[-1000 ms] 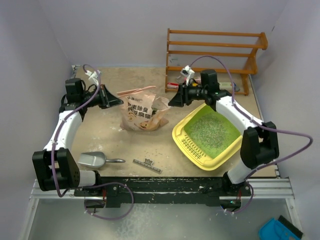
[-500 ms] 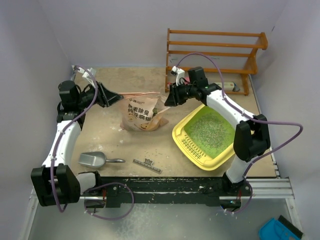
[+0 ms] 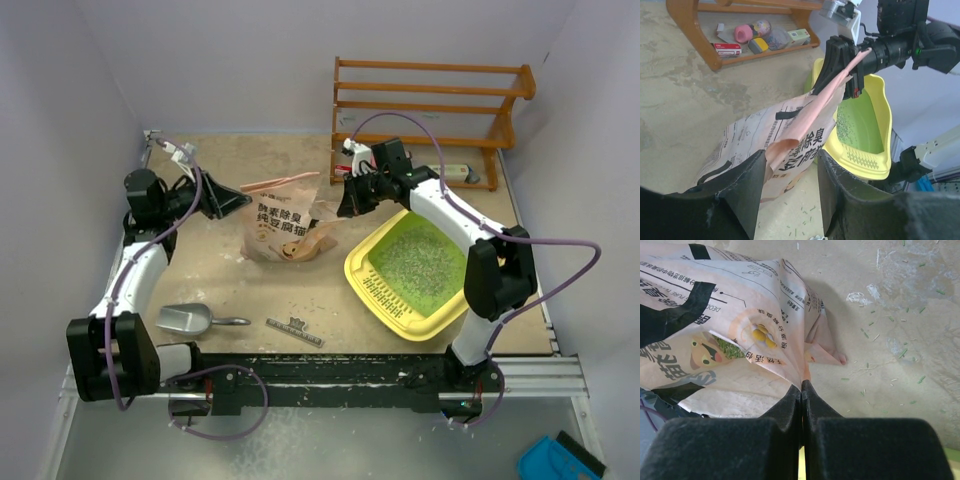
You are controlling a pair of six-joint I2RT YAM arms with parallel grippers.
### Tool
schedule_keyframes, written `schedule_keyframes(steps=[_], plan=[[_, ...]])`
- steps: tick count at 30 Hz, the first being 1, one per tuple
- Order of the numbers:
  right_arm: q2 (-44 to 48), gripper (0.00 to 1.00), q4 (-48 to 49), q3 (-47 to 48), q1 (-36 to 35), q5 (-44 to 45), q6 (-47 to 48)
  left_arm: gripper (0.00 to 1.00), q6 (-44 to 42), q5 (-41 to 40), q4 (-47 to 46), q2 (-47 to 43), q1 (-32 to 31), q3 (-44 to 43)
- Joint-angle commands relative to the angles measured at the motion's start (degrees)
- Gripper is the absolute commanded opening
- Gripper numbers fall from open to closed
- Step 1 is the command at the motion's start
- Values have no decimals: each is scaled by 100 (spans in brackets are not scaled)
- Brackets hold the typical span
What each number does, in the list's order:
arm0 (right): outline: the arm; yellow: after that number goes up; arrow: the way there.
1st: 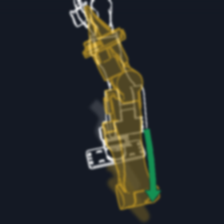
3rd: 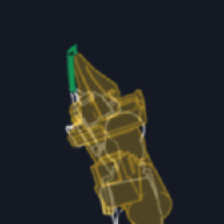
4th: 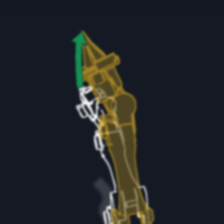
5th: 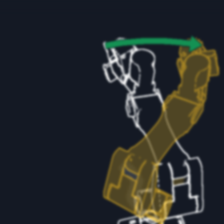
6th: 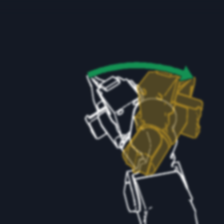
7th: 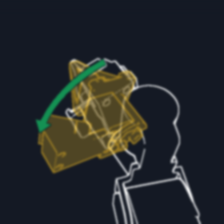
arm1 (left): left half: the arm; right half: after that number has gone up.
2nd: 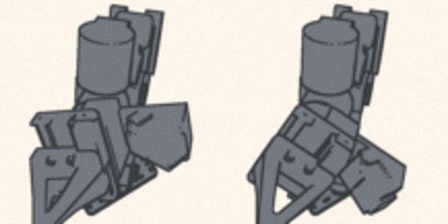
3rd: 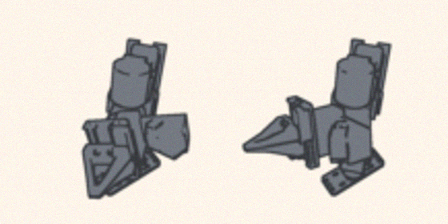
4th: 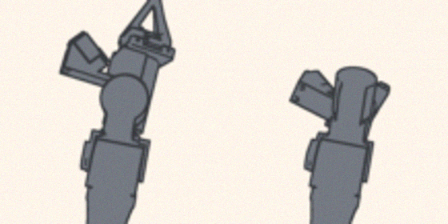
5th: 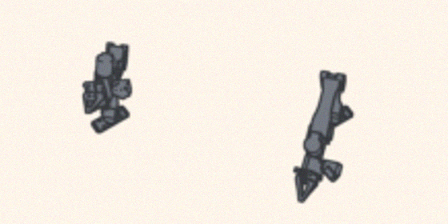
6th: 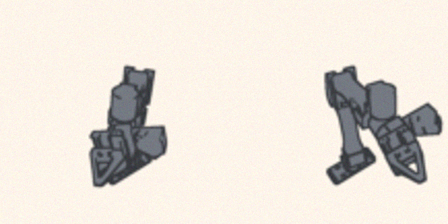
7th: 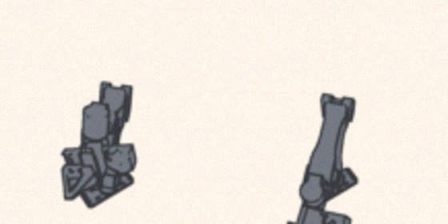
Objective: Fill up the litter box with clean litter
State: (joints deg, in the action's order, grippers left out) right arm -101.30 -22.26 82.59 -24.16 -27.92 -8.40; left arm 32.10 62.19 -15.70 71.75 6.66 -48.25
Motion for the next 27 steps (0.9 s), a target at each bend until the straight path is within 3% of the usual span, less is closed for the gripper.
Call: schedule_keyframes(steps=[1, 4, 12, 19, 22, 26, 27], plan=[[298, 0, -103, 315, 53, 270, -38, 51, -18, -12, -1201, -432, -92, 412], [305, 0, -15, 333, 52, 178, -126, 54, 217, -148, -2056, -393, -231, 715], [318, 0, -52, 312, 52, 130, -153, 55, -150, -311, -1896, 288, -784, 359], [398, 0, -263, 293, 53, -2, -149, 53, -433, -439, -1782, 593, -834, 298], [424, 0, -277, 293, 61, 13, -166, 39, -551, -458, -1526, 654, -824, 201], [424, 0, -358, 311, 67, 15, -205, 0, -718, -136, -671, 765, -790, -308], [407, 0, -425, 337, 70, 3, -205, 0, -791, -139, -350, 767, -760, -473]])
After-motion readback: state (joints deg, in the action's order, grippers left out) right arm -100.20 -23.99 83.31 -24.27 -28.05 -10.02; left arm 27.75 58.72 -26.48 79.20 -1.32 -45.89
